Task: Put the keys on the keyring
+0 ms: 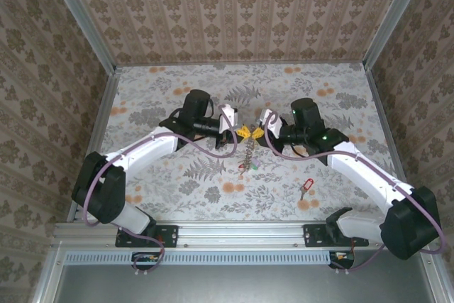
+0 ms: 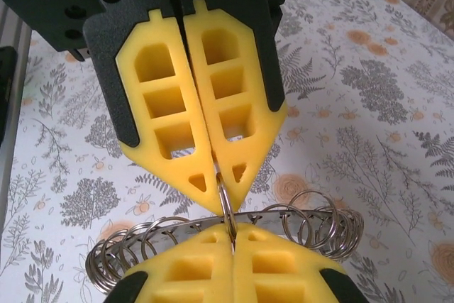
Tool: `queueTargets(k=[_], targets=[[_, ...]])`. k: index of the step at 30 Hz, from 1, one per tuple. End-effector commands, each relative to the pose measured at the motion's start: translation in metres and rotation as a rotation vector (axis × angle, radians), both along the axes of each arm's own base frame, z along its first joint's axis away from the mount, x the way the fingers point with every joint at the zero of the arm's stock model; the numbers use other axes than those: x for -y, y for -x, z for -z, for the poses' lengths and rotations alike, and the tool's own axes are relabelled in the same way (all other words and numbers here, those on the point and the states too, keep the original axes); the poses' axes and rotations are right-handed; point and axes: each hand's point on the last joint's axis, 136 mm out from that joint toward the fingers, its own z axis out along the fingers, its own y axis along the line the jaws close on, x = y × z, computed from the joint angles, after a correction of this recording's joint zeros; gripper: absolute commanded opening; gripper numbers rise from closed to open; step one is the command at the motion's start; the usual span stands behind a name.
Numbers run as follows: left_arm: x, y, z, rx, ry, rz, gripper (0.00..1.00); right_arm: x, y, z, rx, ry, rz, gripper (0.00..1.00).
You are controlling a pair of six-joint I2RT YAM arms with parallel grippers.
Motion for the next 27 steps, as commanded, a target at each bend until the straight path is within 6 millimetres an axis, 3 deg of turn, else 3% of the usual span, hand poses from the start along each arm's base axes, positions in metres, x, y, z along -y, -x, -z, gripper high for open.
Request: queueTargets(k=[1,7,11,15,27], targets=[[-0.002,0.004,0.005,0.022,-0.058,0.016,0.0,0.0,-0.002,-0.016,0.033,0.038,0.004,0.0],[0.0,0.007,0.005,0.015,-0.075,0.03,0.0,-0.001,0.002,-0.024,0.059,0.072,0.003,0.0],[0.003,0.007,-0.006,-0.013,0.013,0.032,0.0,-0.002,0.002,-0.022,0.09,0.051,0.002,0.01],[0.005,0.009,-0.022,-0.027,0.116,0.055,0.0,-0.002,-0.002,-0.018,0.095,-0.044,0.008,0.1],[0.005,0.019,-0.033,-0.04,0.202,0.107,0.0,-0.006,-0.006,-0.019,0.056,-0.196,-0.019,0.16]])
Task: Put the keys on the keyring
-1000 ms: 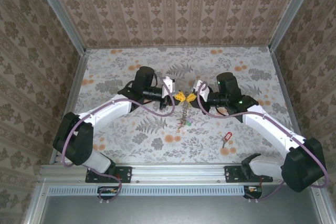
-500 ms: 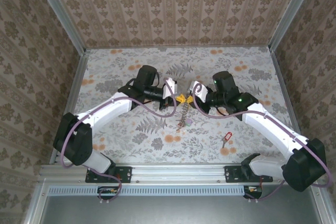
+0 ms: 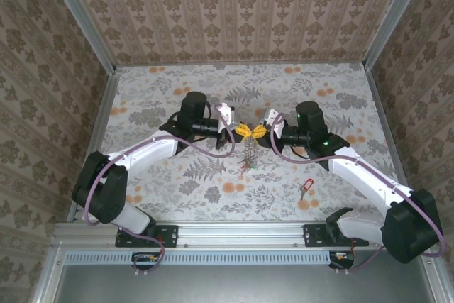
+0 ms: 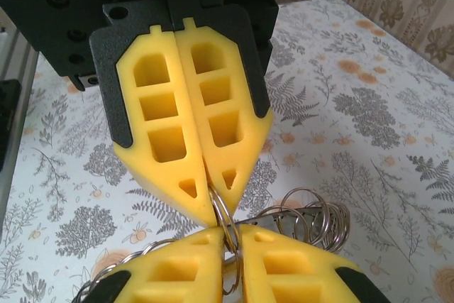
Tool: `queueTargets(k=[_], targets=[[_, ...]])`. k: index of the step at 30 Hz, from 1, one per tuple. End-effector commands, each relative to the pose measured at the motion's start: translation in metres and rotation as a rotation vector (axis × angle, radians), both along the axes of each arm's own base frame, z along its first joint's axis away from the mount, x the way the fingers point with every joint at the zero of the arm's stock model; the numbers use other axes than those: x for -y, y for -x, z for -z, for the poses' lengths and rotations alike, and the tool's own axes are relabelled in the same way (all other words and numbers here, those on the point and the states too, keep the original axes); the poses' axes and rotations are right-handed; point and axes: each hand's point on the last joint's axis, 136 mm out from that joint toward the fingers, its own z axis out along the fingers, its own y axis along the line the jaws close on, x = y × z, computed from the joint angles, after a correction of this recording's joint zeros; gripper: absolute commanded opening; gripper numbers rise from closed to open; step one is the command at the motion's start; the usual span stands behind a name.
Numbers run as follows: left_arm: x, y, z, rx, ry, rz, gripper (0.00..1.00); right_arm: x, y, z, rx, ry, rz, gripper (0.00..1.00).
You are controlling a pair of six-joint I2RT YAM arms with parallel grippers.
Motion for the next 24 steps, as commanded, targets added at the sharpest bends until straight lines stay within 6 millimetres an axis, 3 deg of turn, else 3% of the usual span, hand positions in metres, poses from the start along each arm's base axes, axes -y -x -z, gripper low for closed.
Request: queueTargets(k=[1,7,9,13,16,24], targets=[[0.001,0.016,-0.022,0.012,0.094,0.091,0.0,-0.004,-0.003,-0.009,0.019,-0.06,-0.028,0.15],[0.0,0.012,-0.022,0.015,0.093,0.076,0.0,-0.001,-0.005,-0.008,0.015,-0.048,-0.017,0.0],[-0.001,0.011,-0.017,0.021,0.064,0.063,0.0,0.001,-0.006,-0.01,0.013,-0.028,-0.007,0.0],[-0.004,0.007,-0.002,0.044,-0.037,0.029,0.13,0.004,-0.004,-0.01,0.019,0.04,-0.009,0.0],[-0.006,0.006,0.005,0.063,-0.099,0.02,0.16,0.004,-0.001,-0.009,0.022,0.092,-0.02,0.0],[0.0,0.004,0.002,0.086,-0.121,0.025,0.21,0.002,0.004,-0.008,0.019,0.172,-0.024,0.0]])
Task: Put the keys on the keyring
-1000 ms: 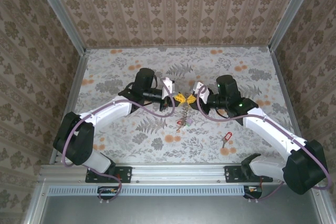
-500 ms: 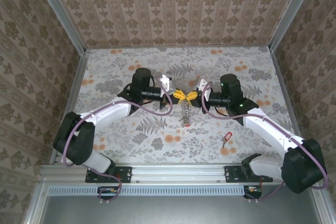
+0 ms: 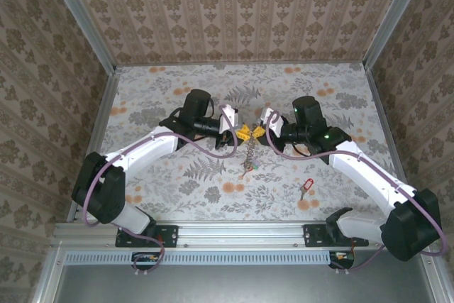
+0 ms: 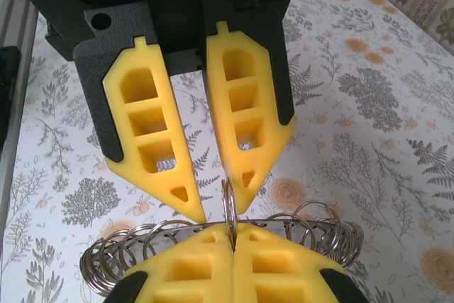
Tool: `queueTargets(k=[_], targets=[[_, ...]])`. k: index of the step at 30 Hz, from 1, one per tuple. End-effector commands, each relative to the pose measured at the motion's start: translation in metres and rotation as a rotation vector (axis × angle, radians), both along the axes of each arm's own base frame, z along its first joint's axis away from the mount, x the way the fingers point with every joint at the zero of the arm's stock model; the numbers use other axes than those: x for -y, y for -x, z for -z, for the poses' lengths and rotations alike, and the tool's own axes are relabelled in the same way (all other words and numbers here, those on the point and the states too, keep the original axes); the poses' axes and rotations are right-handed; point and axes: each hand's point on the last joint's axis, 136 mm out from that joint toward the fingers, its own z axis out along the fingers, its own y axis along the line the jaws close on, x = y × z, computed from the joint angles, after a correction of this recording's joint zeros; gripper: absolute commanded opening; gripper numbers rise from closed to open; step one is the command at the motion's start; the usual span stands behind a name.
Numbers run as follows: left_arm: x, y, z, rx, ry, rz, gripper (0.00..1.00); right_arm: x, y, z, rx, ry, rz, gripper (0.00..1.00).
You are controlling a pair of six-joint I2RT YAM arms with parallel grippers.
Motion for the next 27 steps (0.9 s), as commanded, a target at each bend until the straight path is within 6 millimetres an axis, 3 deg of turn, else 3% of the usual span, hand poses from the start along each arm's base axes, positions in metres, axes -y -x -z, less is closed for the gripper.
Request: queueTargets(k=[1,14,19,22,27], targets=[[0.003,0.004,-0.009,0.036,-0.001,0.025,0.22,0.0,-0.001,-0.007,0.034,0.039,-0.003,0.0],[0.007,0.005,-0.012,0.056,0.01,0.016,0.2,-0.001,-0.002,-0.004,0.033,0.084,0.004,0.0],[0.009,0.005,-0.007,0.058,-0.01,0.024,0.12,-0.004,-0.001,-0.007,0.034,0.079,-0.002,0.0],[0.011,0.006,-0.005,0.061,-0.024,0.031,0.0,-0.005,0.0,-0.007,0.03,0.083,-0.005,0.0],[0.011,0.007,-0.009,0.045,0.007,0.04,0.0,-0.004,-0.001,-0.009,0.055,0.068,0.007,0.04]])
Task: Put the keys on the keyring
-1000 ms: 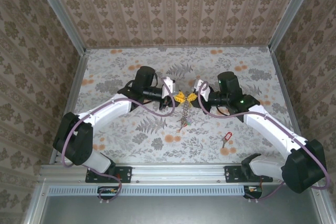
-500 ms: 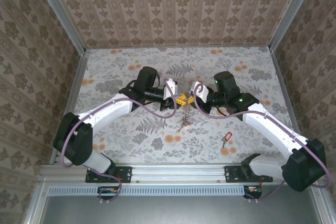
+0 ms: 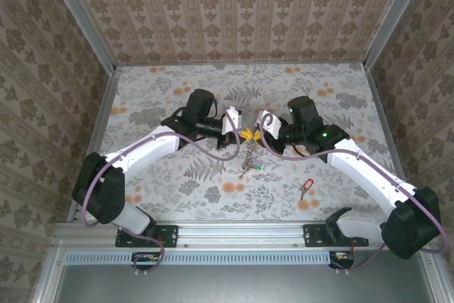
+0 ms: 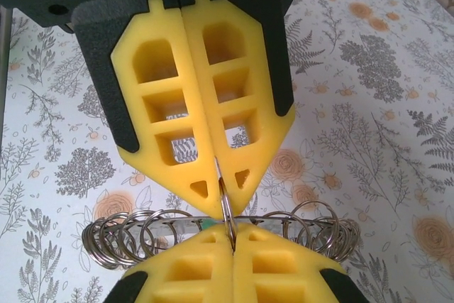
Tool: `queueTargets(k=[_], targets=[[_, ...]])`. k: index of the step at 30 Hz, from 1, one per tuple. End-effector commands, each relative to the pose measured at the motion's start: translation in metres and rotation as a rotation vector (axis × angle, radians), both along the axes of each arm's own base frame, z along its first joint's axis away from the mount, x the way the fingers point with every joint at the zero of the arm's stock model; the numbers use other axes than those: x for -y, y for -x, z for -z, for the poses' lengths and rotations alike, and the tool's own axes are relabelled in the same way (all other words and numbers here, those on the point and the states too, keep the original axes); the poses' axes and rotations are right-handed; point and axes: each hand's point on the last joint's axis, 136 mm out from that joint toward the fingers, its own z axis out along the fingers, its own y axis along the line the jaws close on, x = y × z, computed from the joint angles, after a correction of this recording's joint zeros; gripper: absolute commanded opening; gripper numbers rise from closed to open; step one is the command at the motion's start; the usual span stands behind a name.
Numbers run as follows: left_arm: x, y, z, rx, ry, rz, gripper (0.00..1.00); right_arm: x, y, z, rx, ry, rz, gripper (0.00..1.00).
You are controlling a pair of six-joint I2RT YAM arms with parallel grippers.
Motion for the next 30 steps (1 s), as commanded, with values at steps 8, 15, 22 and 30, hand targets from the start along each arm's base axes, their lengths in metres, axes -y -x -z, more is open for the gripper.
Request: queueTargets(k=[8,15,22,30], targets=[[0.005,0.011,-0.03,-0.061,0.185,0.088,0.0,-0.004,-0.007,-0.02,0.052,-0.183,-0.015,0.14],[0.004,0.013,-0.036,-0.079,0.246,0.104,0.0,0.0,-0.013,-0.019,0.063,-0.234,-0.008,0.13],[0.001,0.008,-0.038,-0.072,0.258,0.078,0.0,0.003,-0.017,-0.021,0.06,-0.243,0.002,0.0],[-0.002,0.006,0.001,0.002,0.002,0.027,0.18,0.003,-0.014,-0.024,0.063,-0.141,0.007,0.0]])
